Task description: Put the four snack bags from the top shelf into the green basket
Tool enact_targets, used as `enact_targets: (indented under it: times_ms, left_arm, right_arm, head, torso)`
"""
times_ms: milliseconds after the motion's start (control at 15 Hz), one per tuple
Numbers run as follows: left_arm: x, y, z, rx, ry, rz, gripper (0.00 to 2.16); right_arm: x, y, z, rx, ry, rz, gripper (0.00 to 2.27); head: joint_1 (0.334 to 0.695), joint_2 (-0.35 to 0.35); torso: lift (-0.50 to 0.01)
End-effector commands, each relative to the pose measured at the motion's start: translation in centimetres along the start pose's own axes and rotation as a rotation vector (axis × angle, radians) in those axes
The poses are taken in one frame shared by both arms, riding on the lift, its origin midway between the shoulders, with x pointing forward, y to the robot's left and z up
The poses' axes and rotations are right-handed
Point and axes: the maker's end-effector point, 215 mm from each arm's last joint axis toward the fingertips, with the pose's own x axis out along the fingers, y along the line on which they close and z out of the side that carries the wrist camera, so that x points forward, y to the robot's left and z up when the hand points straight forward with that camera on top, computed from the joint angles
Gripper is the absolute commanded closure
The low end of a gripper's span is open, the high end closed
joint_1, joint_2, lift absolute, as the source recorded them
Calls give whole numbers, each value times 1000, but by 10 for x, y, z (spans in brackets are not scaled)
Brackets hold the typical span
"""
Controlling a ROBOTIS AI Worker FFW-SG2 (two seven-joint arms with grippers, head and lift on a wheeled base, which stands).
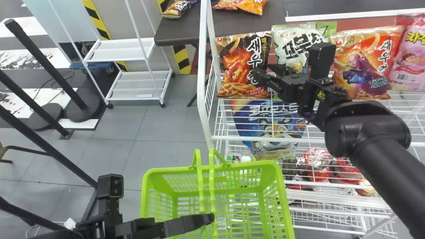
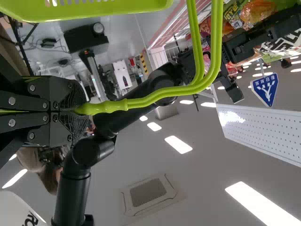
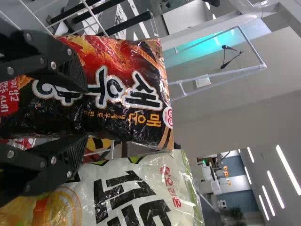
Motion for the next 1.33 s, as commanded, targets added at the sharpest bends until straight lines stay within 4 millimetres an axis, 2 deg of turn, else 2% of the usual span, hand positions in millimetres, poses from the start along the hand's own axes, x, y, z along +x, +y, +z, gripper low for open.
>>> enact_targets:
  times_ms: [0, 200, 333, 400, 467, 600, 667, 933, 1067, 1200, 1267]
  left_arm:
    - [0, -2, 0, -1, -1, -11, 2145]
    - [-1, -1, 1, -4, -2, -10, 2145]
    - [-3, 1, 2, -7, -7, -6, 2145]
    - [-5, 0, 4, 0, -8, -2, 2145]
    - [-8, 1, 5, 0, -9, 5, 2145]
    - [-15, 0, 12, 15, -20, 18, 2145]
    - [-19, -2, 17, 24, -28, 20, 2145]
    - [-25, 1, 30, 30, -46, 27, 2145]
    - [-26, 3, 36, 28, -54, 26, 2145]
    - [-27, 6, 41, 31, -58, 28, 2145]
    - [-26, 7, 44, 32, -59, 27, 2145]
  right_arm:
    - [0, -6, -4, 24, 24, -12, 2246]
    - [-2, 0, 7, 16, -7, 18, 2246]
    - [-5, 14, 18, 7, -41, 44, 2246]
    - [-9, 15, 25, 13, -60, 44, 2246]
    - [-12, 17, 22, 20, -64, 44, 2246]
    - [-23, 31, 28, 33, -79, 49, 2246]
    - [-32, 40, 25, 51, -71, 57, 2246]
    - [-89, 56, 27, 114, -86, 39, 2246]
    - [-125, 56, 29, 128, -92, -10, 2246]
    - [-169, 48, 29, 141, -86, -55, 2246]
    - [-185, 49, 21, 154, -59, -67, 2246]
  head:
    - [695, 180]
    - [695, 174]
    - [695, 176]
    - [695, 181]
    - [695, 184]
    - [695, 191]
    - [695, 200]
    - [695, 224]
    - [695, 221]
    - [695, 211]
    - [695, 195]
  torso:
    - [0]
    - [0]
    - [0]
    - [0]
    - [0]
    - [0]
    - [0]
    - [0]
    - [0]
    - [0]
    - [0]
